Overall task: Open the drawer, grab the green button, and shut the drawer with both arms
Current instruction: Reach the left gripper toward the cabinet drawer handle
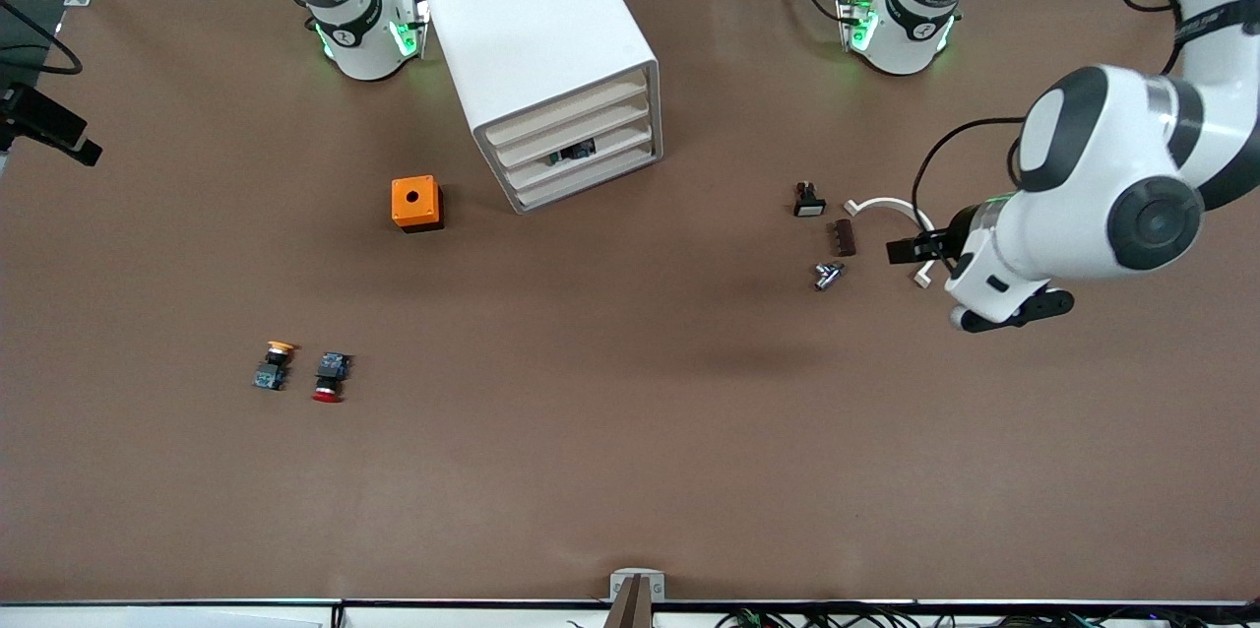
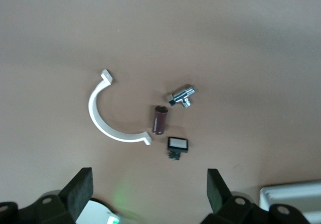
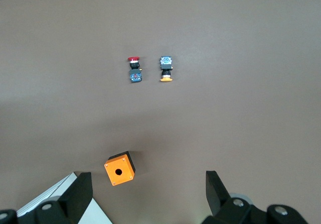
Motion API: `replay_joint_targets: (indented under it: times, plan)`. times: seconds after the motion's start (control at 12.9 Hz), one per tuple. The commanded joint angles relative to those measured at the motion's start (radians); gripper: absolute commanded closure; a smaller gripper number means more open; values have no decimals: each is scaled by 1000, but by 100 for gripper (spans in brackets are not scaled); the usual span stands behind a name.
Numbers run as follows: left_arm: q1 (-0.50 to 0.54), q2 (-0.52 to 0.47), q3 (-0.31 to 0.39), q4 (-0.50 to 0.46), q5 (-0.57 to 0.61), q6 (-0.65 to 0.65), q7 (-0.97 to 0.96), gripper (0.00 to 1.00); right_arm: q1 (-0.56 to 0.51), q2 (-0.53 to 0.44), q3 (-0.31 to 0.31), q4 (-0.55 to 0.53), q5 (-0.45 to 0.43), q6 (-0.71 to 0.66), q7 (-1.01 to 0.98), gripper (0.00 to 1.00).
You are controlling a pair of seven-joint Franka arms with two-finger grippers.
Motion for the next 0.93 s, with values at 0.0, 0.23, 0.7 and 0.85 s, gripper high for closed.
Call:
replay_joint_targets:
  times: [0.0,0.23,0.7,0.85]
  plan:
    - [-43,90,1,46,-41,40,-181,0,-21,-26,13,-25,-8,4,-14,0]
    - [-77,170,1,46,-81,132,-351,0,-21,-26,13,-27,-8,4,-14,0]
    - [-175,328,1,68,-148,191,-816,0,-24,-22,12,-33,-8,6,-13,0]
    - [-212,348,1,69,-151,191,-1015,0,-24,-20,12,-34,-8,7,-13,0]
